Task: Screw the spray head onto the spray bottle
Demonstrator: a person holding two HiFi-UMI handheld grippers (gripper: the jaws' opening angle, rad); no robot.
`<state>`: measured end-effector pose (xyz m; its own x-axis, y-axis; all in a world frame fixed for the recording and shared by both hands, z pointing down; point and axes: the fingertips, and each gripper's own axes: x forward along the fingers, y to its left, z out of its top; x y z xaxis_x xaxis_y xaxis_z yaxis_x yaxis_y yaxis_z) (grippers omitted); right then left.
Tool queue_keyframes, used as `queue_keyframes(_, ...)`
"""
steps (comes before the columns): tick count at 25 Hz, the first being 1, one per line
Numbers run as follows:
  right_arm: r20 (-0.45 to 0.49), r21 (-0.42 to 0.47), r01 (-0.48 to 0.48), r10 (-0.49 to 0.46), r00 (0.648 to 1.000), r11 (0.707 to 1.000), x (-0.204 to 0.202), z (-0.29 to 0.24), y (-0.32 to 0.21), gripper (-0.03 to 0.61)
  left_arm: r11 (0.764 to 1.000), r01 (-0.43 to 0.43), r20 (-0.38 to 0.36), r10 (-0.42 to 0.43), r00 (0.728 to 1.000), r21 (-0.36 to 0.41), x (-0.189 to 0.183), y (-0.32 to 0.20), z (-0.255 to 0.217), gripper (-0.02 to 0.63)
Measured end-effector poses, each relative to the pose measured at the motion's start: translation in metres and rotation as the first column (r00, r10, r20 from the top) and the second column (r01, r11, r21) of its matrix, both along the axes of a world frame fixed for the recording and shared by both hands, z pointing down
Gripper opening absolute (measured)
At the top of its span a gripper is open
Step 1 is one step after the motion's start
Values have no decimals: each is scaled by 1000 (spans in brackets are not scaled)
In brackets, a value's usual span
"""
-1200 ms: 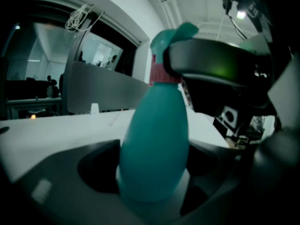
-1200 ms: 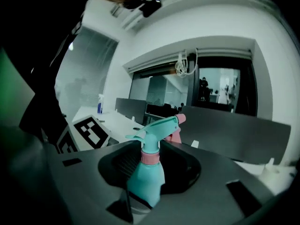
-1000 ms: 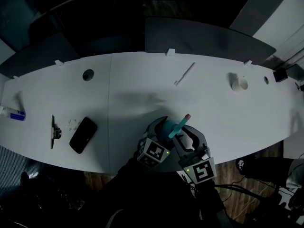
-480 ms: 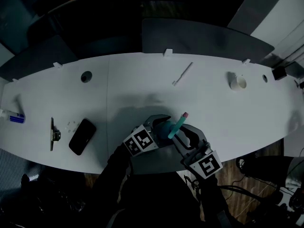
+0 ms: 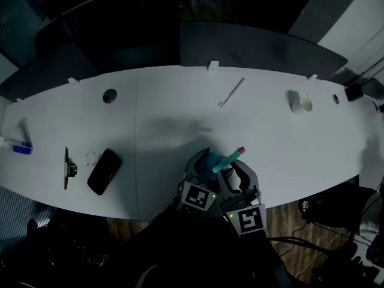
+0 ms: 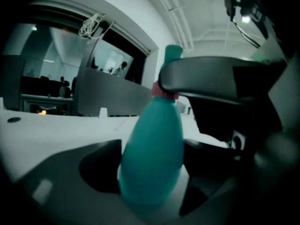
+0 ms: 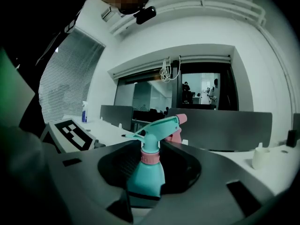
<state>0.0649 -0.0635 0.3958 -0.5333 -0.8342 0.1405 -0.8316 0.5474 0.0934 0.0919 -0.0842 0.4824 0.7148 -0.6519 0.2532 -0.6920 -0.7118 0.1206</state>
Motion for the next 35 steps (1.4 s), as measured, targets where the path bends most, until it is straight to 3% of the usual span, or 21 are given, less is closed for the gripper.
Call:
queue_keyframes(2,29,-18,26,-25,999,1000,-1,0,0,130,1000,-21,-37,21,999,-22,-2,1,0,397)
queue_keyframes(4,39,-32,74,-72,997,997,-2,0,-1,130,986,-161,-54,159,986,-36,-7,3,0,415)
queue_keyframes(5,42,-42,103,-101,994,994,-4,0,-1,130,967,-250,-45,248,968,-44,-10,4,0,446)
queue_keyframes(7,53,-63,164,-161,986,984,-7,-1,-2,130,895,-439,0,440,898,-81,-13,7,4,456)
queue_keyframes(9,61,-77,218,-214,975,973,-9,-1,-3,130,792,-599,25,605,796,-120,-7,12,7,455)
queue_keyframes(10,60,-82,238,-234,970,968,-10,-1,-3,130,747,-652,24,660,751,-131,-3,15,7,437)
queue_keyframes(11,57,-82,251,-247,967,965,-9,-1,-3,130,720,-681,23,689,724,-132,0,18,6,391)
queue_keyframes(12,54,-76,255,-252,966,964,-9,-2,-3,130,721,-682,25,690,724,-123,1,19,5,387)
queue_keyframes(13,51,-66,248,-245,968,966,-8,-2,-3,130,747,-656,24,661,750,-105,1,19,3,385)
queue_keyframes(15,54,-33,196,-194,979,980,-5,-3,-3,130,850,-524,0,525,851,-54,0,14,1,382)
queue_keyframes(17,68,-2,107,-107,992,994,-3,-3,-4,130,946,-325,-32,325,945,-9,-3,7,-3,382)
queue_keyframes(18,73,7,60,-60,996,998,-3,-3,-4,130,975,-223,-37,223,974,1,-5,5,-4,382)
queue_keyframes(20,70,15,-15,14,997,1000,-1,-3,-4,130,999,-40,-28,40,999,4,-7,1,-4,382)
queue_keyframes(22,67,8,-38,38,997,999,0,-2,-4,130,998,61,-8,-61,998,11,-6,0,-2,382)
queue_keyframes(23,65,2,-30,30,997,1000,0,-2,-4,130,998,57,-6,-57,998,11,-5,1,0,382)
queue_keyframes(25,55,-7,12,-11,998,1000,-2,0,-3,130,999,-48,-38,48,998,-16,-8,4,0,385)
queue_keyframes(27,52,-23,71,-70,996,997,-5,2,-2,130,976,-213,-62,210,976,-54,-20,9,-4,402)
queue_keyframes(29,63,-39,134,-131,989,990,-6,2,-1,130,921,-378,-43,376,926,-90,-29,8,-2,422)
queue_keyframes(33,80,-44,197,-193,978,979,-4,2,-4,130,758,-633,-129,620,774,-158,-14,12,5,412)
queue_keyframes(34,80,-43,199,-195,977,979,-3,2,-4,130,740,-654,-141,639,756,-156,-11,15,4,383)
queue_keyframes(35,81,-40,198,-195,977,979,-2,2,-4,130,743,-653,-137,639,757,-147,-9,16,3,381)
